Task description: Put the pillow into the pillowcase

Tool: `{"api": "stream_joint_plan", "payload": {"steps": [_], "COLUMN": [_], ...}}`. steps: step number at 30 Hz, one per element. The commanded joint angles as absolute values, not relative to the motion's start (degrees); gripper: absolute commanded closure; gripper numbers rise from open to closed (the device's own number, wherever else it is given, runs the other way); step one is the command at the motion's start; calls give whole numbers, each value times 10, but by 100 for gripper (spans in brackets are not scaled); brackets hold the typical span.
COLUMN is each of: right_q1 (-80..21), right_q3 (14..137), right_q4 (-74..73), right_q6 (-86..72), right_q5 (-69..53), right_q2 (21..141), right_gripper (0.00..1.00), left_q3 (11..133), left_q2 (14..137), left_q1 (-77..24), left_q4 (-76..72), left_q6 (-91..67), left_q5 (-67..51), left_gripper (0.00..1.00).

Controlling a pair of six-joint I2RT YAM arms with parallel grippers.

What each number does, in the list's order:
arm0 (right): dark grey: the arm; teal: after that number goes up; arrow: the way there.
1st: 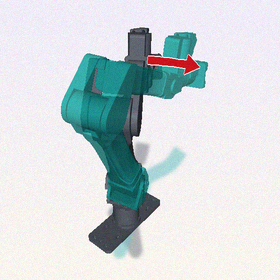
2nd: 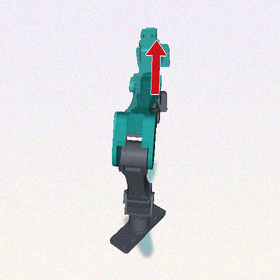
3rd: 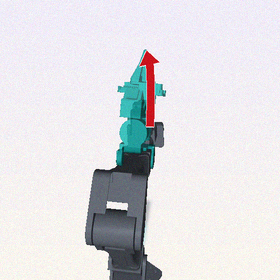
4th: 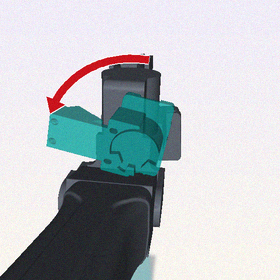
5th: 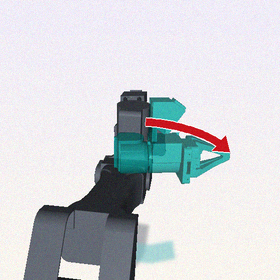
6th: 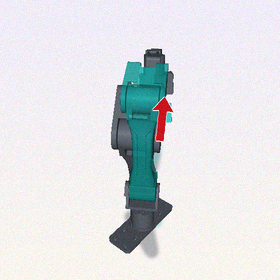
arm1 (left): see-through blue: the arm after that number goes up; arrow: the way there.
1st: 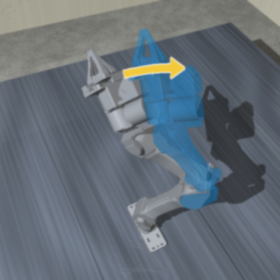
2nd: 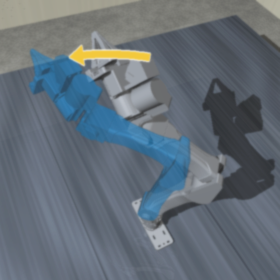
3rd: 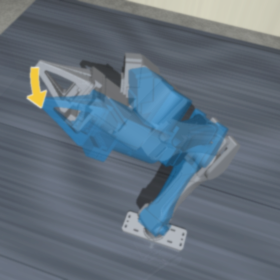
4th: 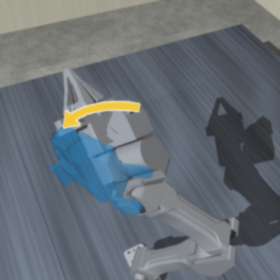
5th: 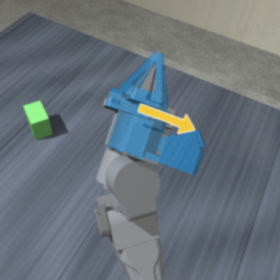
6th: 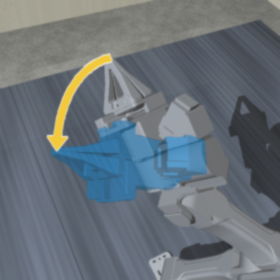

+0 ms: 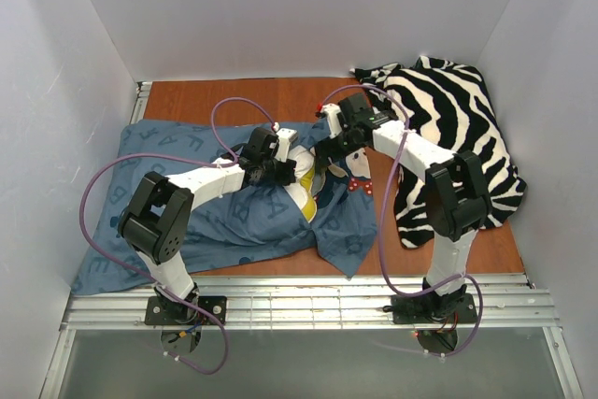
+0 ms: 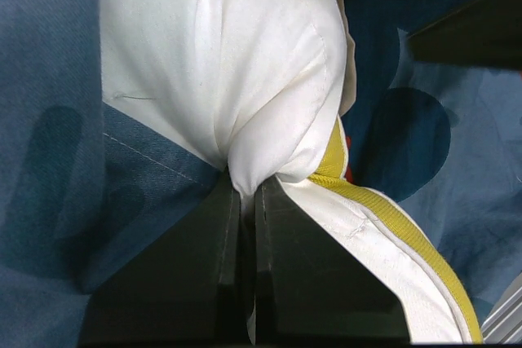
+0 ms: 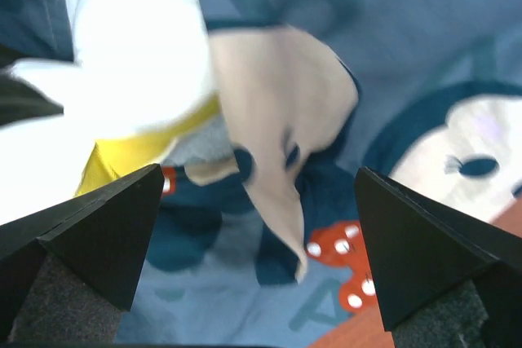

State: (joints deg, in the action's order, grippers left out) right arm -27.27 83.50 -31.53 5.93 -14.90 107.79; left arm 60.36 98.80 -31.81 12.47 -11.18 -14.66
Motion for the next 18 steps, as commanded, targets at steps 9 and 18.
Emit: {"api": "stream_joint_plan", "payload": {"steps": [9,18], "right_q1": [-307,-288], "right_q3": [860,847], "right_q4": [-273,-258], "right_q6": [43,102], "right_q5": [46,166], "right_q2": [1194,1216], "right_gripper": [11,43], "left_q3": [591,575], "left_q2": [965,960], "left_q1": [-322,-316], "left_q4": [176,179], "left_q6": [-122,-144], "left_q5": [-178,-83], "left_gripper": [100,100]}}
